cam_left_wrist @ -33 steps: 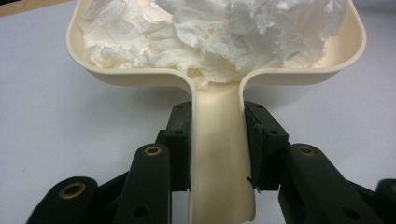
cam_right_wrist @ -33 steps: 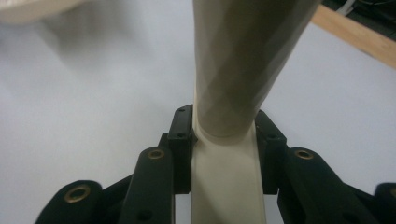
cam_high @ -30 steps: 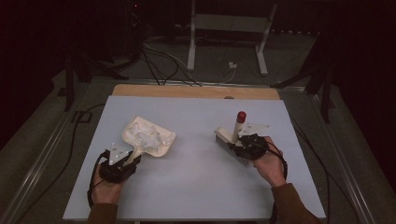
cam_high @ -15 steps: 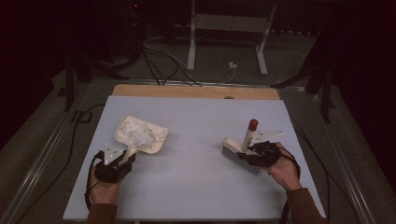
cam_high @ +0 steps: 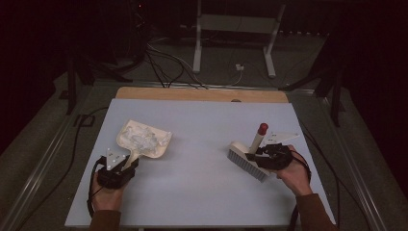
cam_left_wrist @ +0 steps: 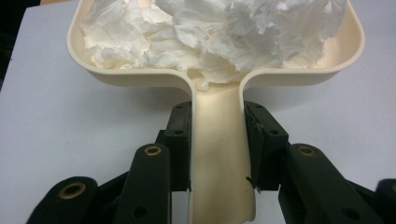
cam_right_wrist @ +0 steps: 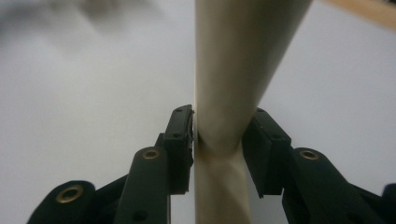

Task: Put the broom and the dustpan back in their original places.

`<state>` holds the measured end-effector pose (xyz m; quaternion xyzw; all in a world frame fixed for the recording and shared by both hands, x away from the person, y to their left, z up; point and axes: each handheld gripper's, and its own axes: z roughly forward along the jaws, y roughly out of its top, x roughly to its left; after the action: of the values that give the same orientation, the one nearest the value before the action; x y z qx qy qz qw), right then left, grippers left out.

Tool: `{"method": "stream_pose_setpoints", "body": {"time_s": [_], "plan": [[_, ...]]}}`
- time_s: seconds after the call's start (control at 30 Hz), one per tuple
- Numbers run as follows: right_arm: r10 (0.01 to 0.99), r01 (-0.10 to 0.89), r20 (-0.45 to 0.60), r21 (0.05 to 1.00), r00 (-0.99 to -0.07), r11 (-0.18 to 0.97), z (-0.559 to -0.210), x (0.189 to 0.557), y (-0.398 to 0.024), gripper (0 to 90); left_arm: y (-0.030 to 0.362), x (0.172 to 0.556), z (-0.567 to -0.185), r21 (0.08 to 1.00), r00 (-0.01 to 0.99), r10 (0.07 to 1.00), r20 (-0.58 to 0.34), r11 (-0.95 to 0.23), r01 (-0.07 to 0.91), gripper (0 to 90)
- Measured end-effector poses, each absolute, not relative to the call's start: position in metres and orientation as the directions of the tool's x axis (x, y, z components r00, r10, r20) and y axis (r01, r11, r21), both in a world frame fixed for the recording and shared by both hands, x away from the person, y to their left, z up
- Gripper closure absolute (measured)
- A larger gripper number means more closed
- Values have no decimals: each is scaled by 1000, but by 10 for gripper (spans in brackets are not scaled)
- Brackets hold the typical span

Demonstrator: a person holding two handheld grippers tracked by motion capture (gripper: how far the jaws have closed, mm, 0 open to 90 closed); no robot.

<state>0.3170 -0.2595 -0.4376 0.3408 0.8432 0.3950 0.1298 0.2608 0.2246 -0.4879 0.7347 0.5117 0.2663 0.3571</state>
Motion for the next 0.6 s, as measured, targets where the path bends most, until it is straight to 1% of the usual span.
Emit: {"method": "stream_pose_setpoints", "body": {"time_s": [0.17,0.33,0.43,0.6], "plan": [[732,481,66,792,-678,375,-425,315,-257,671,226,260,-488,800,318,948,23,-208,563,667],[791,505,96,814,-605,287,-425,314,-251,689,226,259,-489,806,280,960,17,-179,564,667],[823,503,73,820,-564,272,-429,315,-245,689,224,258,-490,809,265,964,17,-169,563,667],[849,509,85,830,-521,229,-434,317,-242,695,220,257,-492,812,231,973,16,-148,565,667]]}}
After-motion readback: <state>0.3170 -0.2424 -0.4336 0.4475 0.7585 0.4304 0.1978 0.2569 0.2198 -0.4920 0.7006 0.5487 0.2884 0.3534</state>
